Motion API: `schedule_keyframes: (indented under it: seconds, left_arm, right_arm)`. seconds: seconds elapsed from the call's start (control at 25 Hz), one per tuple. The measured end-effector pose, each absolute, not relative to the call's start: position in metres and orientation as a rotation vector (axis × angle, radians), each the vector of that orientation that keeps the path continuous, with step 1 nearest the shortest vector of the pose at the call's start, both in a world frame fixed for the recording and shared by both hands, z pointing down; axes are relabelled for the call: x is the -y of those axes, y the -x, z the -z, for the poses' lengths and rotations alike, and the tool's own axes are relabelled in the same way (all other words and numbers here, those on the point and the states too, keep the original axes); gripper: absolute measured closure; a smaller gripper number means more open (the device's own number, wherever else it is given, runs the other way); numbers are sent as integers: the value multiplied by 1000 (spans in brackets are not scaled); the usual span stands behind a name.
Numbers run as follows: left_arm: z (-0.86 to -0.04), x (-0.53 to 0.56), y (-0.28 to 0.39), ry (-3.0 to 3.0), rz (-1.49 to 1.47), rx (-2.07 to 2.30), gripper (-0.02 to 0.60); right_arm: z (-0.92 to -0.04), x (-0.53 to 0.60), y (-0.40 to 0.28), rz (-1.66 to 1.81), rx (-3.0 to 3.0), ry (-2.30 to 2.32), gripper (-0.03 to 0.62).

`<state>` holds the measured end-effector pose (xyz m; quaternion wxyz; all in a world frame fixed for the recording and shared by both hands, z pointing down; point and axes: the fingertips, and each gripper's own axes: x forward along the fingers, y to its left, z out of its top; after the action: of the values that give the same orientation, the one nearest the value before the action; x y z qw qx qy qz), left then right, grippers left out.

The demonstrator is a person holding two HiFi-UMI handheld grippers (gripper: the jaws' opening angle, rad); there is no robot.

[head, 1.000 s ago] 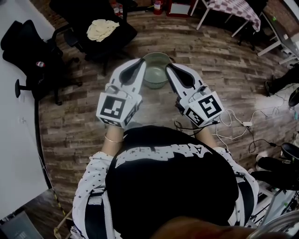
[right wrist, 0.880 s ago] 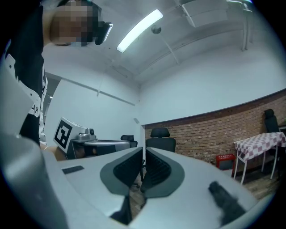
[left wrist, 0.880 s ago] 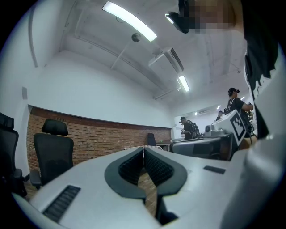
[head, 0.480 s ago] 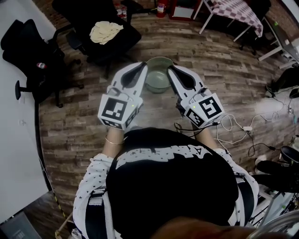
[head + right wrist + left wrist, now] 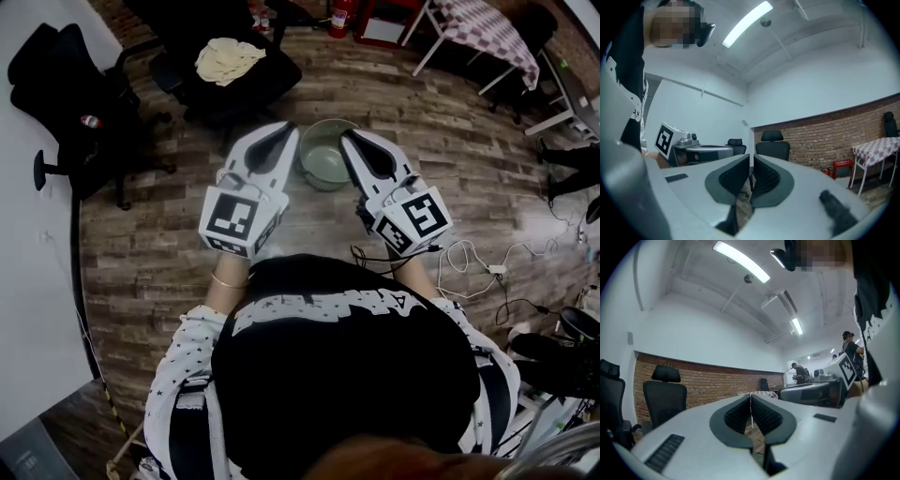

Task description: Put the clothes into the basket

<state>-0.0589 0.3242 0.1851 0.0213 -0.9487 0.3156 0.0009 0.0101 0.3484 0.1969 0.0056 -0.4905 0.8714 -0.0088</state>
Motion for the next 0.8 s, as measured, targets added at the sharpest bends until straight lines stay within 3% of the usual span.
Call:
schedule_keyframes:
  seconds: [0.52,0.8]
  left_arm:
    - [-199,-273,129,2932,69,-1007,568]
    - [-206,-271,131,2940,75,-993,568]
  right_arm:
    - [-206,-301,59,62,-2720,1536,560]
    - [-212,-297,59,86,-2719,1567,560]
